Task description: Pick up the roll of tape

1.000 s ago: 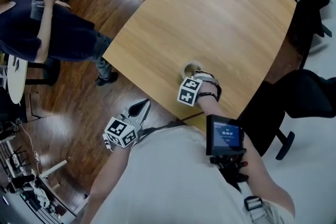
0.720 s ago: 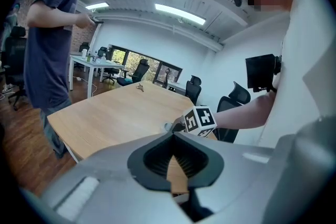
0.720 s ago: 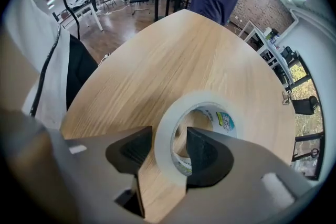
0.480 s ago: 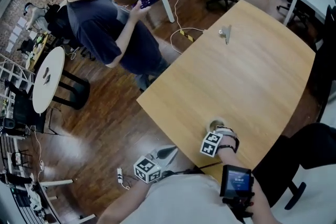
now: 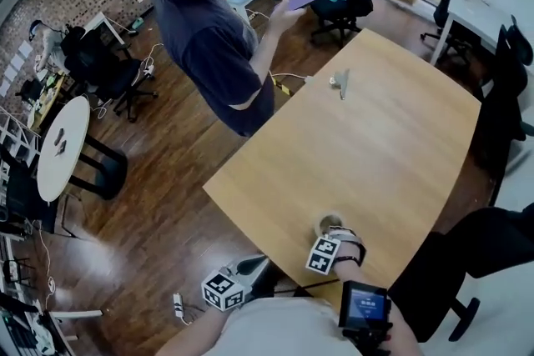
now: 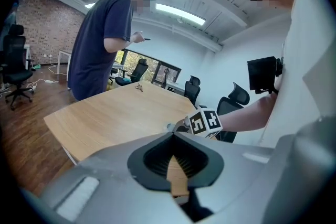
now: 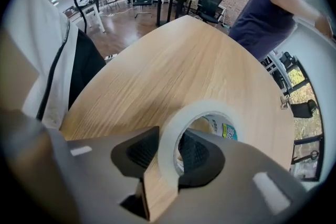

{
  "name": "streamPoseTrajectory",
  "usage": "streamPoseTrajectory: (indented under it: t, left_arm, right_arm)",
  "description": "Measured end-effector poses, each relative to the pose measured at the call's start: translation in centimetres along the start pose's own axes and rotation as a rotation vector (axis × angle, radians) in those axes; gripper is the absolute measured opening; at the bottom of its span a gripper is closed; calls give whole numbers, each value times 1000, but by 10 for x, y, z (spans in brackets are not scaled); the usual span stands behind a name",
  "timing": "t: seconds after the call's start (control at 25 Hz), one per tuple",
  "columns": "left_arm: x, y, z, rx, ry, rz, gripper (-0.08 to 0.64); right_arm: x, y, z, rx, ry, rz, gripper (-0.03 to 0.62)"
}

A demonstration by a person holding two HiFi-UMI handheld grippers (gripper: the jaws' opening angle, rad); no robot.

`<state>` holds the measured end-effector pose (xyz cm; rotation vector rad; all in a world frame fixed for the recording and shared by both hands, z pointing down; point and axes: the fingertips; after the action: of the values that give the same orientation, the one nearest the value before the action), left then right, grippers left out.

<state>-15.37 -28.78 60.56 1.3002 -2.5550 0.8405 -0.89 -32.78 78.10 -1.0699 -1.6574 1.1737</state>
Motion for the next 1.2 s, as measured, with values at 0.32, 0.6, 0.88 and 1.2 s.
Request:
streamPoseTrajectory:
  t: [0.32,0.6,0.88,1.2]
  left_arm:
    - [7,-41,13,18,-50,-154,6]
    - [37,-44,54,47,-96,-305,6]
    - [55,-66,93,17,-164,-401,6]
    - [14,-74,116,6,-206,-551,6]
  right_arm:
    - [2,20,-14,-158,-335,15,118]
    - [6,70,16,-395,-810,-5,118]
    - [-50,131,49,-703,-1003,-89,120]
    - [-54,224,68,-994,-1056,-224,120]
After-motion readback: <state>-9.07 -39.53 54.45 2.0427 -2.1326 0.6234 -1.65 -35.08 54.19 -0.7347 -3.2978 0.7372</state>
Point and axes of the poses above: the fingertips, and each gripper's own axes: y backward along the fingers, x to its left, z out of its top, and after that the axes turned 3 degrees about -x, right-handed
